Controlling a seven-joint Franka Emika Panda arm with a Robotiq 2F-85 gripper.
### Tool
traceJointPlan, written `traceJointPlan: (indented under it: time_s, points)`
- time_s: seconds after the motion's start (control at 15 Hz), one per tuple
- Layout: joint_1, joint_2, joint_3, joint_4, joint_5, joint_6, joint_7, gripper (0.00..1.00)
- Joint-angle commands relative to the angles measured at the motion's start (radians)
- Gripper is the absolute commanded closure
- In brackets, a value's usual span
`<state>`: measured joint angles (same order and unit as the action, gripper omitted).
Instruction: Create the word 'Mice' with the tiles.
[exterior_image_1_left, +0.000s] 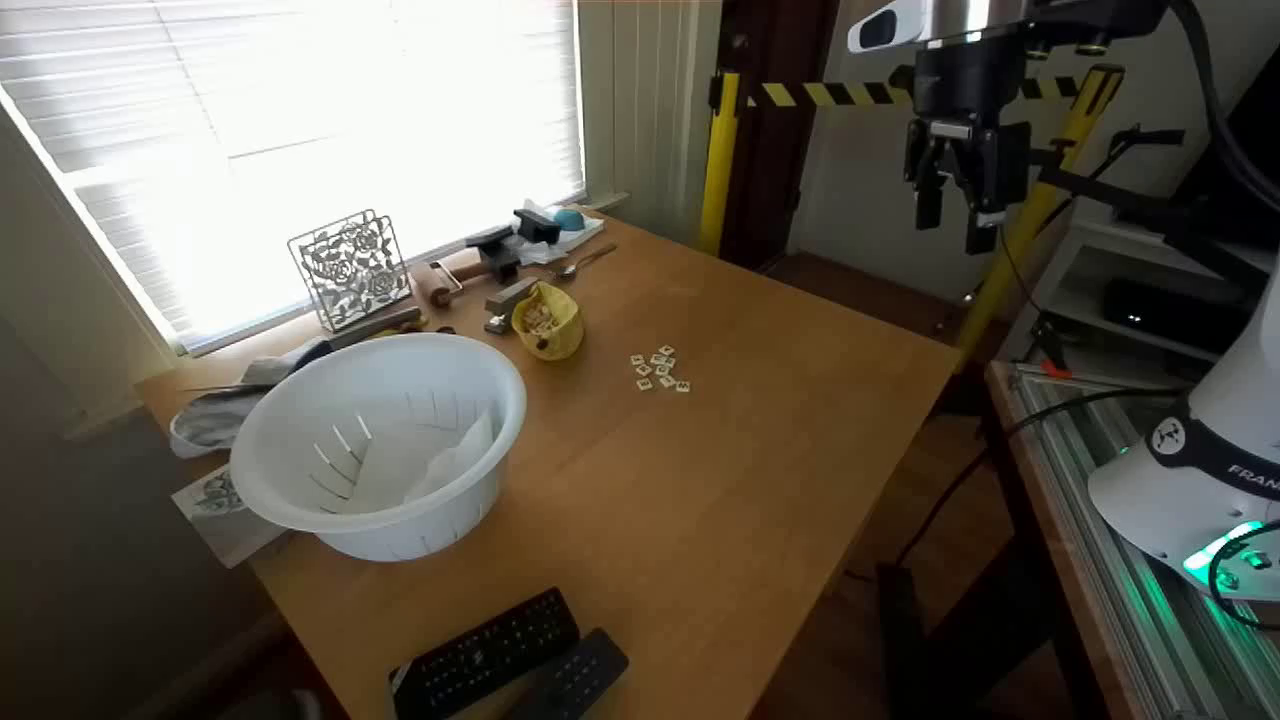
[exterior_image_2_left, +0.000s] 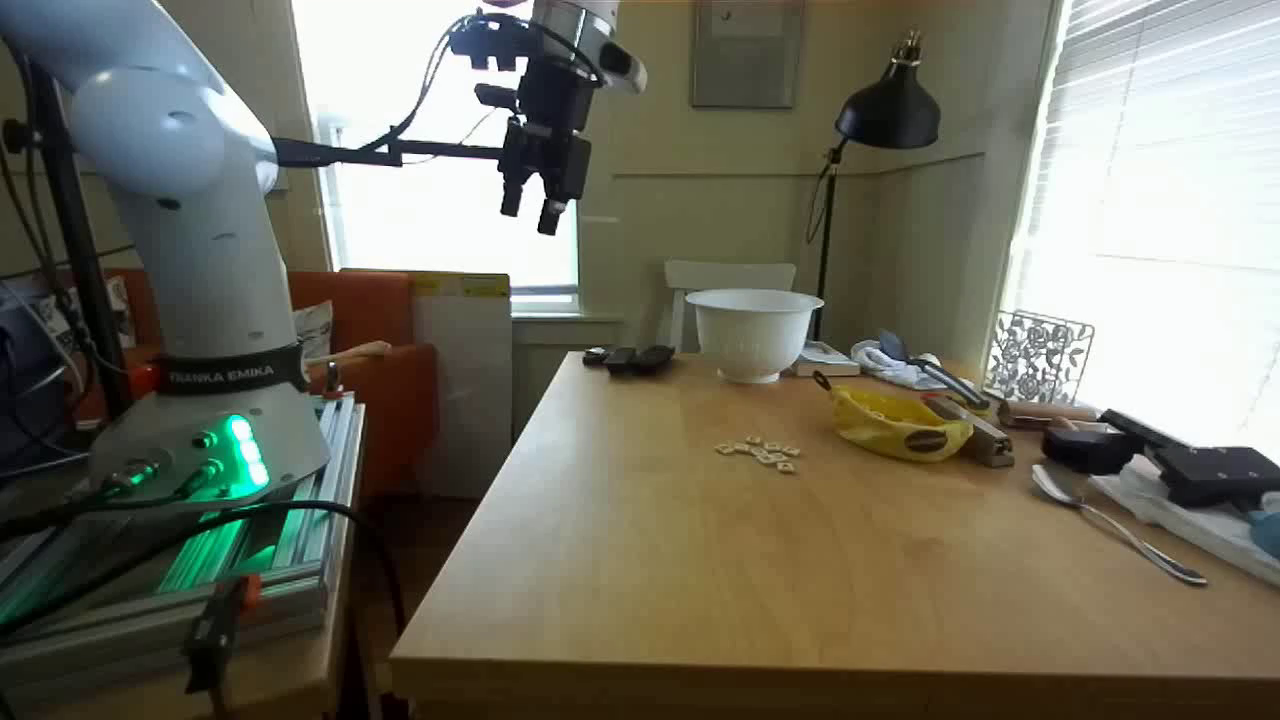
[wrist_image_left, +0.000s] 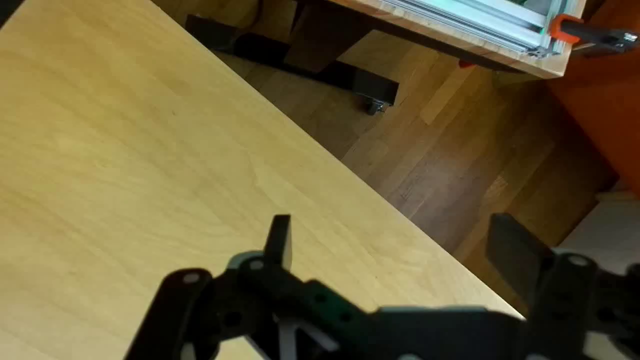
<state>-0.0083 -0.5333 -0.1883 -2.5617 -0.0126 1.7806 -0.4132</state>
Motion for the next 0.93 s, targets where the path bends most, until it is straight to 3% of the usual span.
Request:
traceJointPlan:
  time_s: [0.0, 0.33, 0.6, 0.87]
  points:
    - [-0.007, 0.001, 0.007, 0.002, 0.003, -0.003, -0.003, 0.00]
    - [-0.007, 0.001, 0.007, 0.002, 0.003, -0.003, -0.003, 0.00]
    - [-0.091, 0.058, 0.019, -0.018, -0.082, 0.201, 0.174, 0.00]
    - [-0.140, 0.160, 0.016, -0.033, -0.078, 0.426, 0.282, 0.00]
